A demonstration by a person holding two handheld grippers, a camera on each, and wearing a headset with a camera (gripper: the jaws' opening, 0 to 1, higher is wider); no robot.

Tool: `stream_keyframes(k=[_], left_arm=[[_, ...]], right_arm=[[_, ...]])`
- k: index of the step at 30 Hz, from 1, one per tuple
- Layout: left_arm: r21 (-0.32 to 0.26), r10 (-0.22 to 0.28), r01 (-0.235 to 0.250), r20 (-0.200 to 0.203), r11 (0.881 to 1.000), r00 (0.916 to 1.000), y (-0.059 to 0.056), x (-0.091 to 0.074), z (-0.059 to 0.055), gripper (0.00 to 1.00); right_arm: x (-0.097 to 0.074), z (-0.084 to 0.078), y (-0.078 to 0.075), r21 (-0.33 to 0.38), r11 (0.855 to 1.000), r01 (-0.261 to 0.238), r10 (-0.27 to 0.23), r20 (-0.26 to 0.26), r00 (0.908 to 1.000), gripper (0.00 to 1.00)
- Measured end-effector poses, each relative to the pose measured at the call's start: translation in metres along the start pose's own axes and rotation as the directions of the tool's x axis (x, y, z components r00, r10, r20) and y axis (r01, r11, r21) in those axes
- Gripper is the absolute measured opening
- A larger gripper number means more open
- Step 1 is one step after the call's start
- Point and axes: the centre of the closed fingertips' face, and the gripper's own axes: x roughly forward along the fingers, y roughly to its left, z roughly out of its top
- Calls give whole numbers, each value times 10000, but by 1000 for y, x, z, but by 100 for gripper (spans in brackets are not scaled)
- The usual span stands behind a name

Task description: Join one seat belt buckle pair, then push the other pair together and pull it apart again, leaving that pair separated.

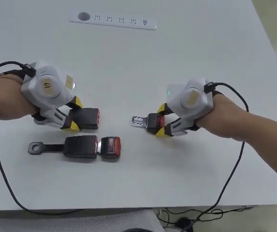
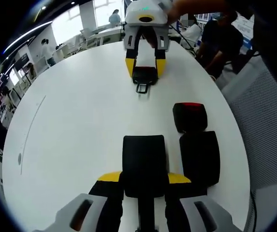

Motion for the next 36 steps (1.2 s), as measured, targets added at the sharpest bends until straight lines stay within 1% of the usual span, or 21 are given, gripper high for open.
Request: stream_keyframes(k=[8, 10, 13, 15, 17, 20, 23, 27, 29, 31, 32, 33, 34, 35, 36], left_arm=[[-83, 66, -65, 18, 9999, 10000, -2, -1, 1, 33], [-117, 83, -83, 27, 9999, 10000, -2, -1, 2, 33], [-181, 123, -123, 31, 9998, 9999, -2, -1, 2, 33], [-219, 166, -165, 49, 9996, 9998, -3, -1, 2, 33], [-269, 206, -204, 68, 9994, 9998, -3, -1, 3, 33], [-255, 217, -215, 78, 9994, 9997, -4, -2, 3, 33], [-243, 214, -212, 93, 9995, 9997, -3, -2, 2, 33], [-247, 269, -266, 101, 9993, 9996, -2, -2, 2, 33], [-246, 244, -242, 93, 9994, 9997, -2, -1, 2, 33], [-244, 239, -237, 82, 9994, 9997, -2, -2, 2, 33], [-244, 249, -248, 62, 9994, 9997, -2, -2, 2, 33], [-262, 263, -262, 46, 9993, 9996, -2, -2, 2, 33], [-253, 265, -264, 49, 9993, 9996, -2, -1, 2, 33], [-271, 261, -260, 49, 9993, 9996, -2, -1, 2, 33], [-254, 248, -247, 47, 9994, 9997, -2, -1, 2, 33]], right_arm=[[13, 20, 2, -282, 9995, -114, 118, 144, 9998, 32], [15, 30, 4, -285, 9995, -133, 139, 203, 9997, 32], [21, 39, 4, -248, 9996, -116, 123, 276, 9995, 32], [26, 47, 4, -287, 9994, -187, 197, 330, 9993, 32], [25, 54, 6, -315, 9992, -228, 239, 352, 9991, 32], [30, 62, 5, -341, 9991, -245, 256, 308, 9992, 32], [37, 66, 3, -457, 9987, -243, 253, 203, 9995, 32], [36, 73, 5, -548, 9983, -179, 178, -27, 9998, 32], [43, 75, 4, -587, 9983, -69, 60, -141, 9999, 32], [45, 77, 2, -672, 9977, 6, -19, -188, 9998, 32], [42, 80, 3, -729, 9973, 34, -49, -208, 9998, 32], [40, 80, 3, -855, 9963, 60, -88, -320, 9994, 32], [39, 81, 3, -911, 9958, 63, -91, -310, 9995, 32], [43, 77, 3, -945, 9955, 64, -92, -292, 9995, 32], [44, 77, 3, -946, 9955, 46, -73, -277, 9996, 32]])
